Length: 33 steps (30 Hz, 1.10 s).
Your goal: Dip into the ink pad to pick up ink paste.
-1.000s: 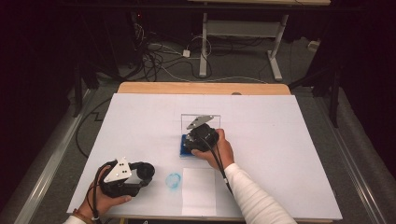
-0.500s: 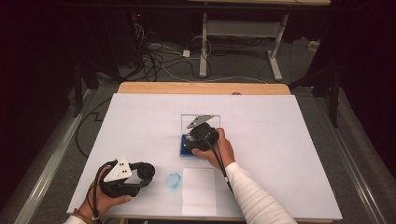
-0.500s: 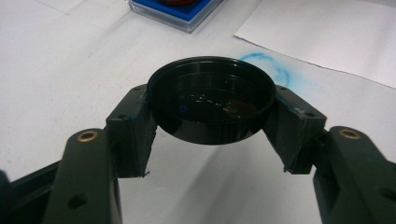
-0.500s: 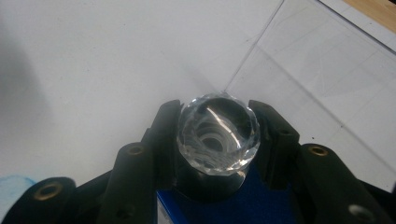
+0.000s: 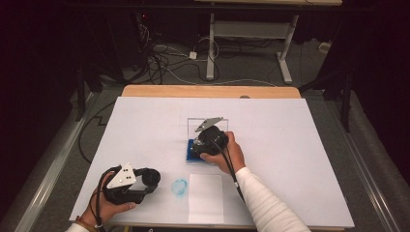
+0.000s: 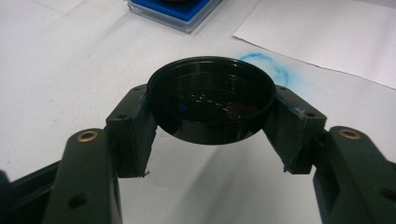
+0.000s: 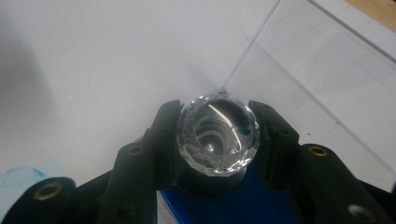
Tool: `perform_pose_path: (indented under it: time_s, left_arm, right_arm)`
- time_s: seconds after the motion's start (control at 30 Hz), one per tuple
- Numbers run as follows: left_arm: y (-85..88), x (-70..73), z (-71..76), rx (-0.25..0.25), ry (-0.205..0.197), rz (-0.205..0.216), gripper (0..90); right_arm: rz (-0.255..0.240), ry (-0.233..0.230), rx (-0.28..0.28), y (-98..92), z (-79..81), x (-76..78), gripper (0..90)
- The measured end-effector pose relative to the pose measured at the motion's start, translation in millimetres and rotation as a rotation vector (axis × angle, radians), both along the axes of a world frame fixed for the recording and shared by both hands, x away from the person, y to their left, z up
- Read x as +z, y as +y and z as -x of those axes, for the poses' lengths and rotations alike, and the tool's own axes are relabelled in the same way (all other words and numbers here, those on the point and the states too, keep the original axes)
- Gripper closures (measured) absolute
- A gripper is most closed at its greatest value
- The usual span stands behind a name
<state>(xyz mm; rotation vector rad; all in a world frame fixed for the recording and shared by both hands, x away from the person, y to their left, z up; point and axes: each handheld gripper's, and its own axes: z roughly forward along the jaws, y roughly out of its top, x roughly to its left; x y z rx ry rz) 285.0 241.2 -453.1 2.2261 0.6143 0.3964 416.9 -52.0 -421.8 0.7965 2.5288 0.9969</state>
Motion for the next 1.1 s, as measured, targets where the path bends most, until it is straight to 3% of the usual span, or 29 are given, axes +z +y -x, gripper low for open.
perform_pose_path:
  time_s: [0.2, 0.5, 0.6, 1.1]
  left_arm:
    - [2.1, 0.5, -2.2, 0.027, 0.0, 0.015, 36.5]
    - [3.0, -0.4, -2.0, 0.043, 0.002, 0.015, 36.5]
    - [2.6, -0.2, -1.6, 0.044, 0.001, 0.012, 36.5]
    - [0.1, -1.5, -1.5, 0.041, -0.001, -0.015, 36.5]
  right_arm:
    - [-0.068, -0.037, -0.009, -15.4, 4.6, 10.2, 57.2]
    - [-0.112, -0.077, 0.036, -33.5, 16.5, 20.7, 57.1]
    - [-0.135, -0.098, 0.028, -40.0, 20.3, 26.1, 57.2]
    - [-0.141, -0.148, 0.026, -59.2, 30.4, 47.5, 57.1]
